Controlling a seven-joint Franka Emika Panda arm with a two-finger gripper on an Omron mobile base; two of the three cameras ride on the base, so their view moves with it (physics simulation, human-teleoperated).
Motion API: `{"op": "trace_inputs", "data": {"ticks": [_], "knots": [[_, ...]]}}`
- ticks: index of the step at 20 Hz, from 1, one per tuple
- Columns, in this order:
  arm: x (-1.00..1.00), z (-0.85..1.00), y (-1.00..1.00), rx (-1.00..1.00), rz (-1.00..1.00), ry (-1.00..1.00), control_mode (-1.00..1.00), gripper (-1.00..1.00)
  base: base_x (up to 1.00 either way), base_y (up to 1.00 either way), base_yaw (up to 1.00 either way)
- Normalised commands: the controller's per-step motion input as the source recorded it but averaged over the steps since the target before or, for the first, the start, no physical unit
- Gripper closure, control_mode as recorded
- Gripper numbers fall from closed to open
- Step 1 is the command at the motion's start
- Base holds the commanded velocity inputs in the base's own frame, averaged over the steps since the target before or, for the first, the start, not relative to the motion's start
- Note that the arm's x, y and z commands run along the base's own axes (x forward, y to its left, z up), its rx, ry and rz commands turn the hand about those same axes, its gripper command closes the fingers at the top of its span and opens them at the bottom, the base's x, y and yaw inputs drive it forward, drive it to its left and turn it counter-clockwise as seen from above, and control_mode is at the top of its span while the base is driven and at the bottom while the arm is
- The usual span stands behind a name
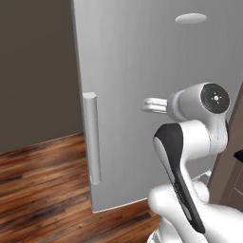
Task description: Place the steak on the counter behind the older steak on the same shelf of the fridge to maintain FIFO order. Close the fridge door when finished.
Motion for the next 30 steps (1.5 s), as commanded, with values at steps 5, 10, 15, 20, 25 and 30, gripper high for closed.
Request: {"op": "trace_inputs", "data": {"ticks": [5,10,15,20,25,30], "knots": [[0.87,-0.09,0.00,0.06,-0.03,0.00,-1.00,-1.00,0.00,0.00,0.00],[0.55,-0.02,0.00,0.04,-0.06,0.00,-1.00,-1.00,0.00,0.00,0.00],[0.18,0.00,0.00,0.01,-0.09,-0.06,-1.00,-1.00,0.00,0.00,0.00],[0.25,0.00,0.00,0.00,-0.13,-0.04,-1.00,-1.00,0.00,0.00,0.00],[0.53,-0.01,0.00,0.00,-0.17,0.00,-1.00,-1.00,0.00,0.00,0.00],[0.62,0.00,0.00,0.00,-0.19,0.00,-1.00,-1.00,0.00,0.00,0.00]]}}
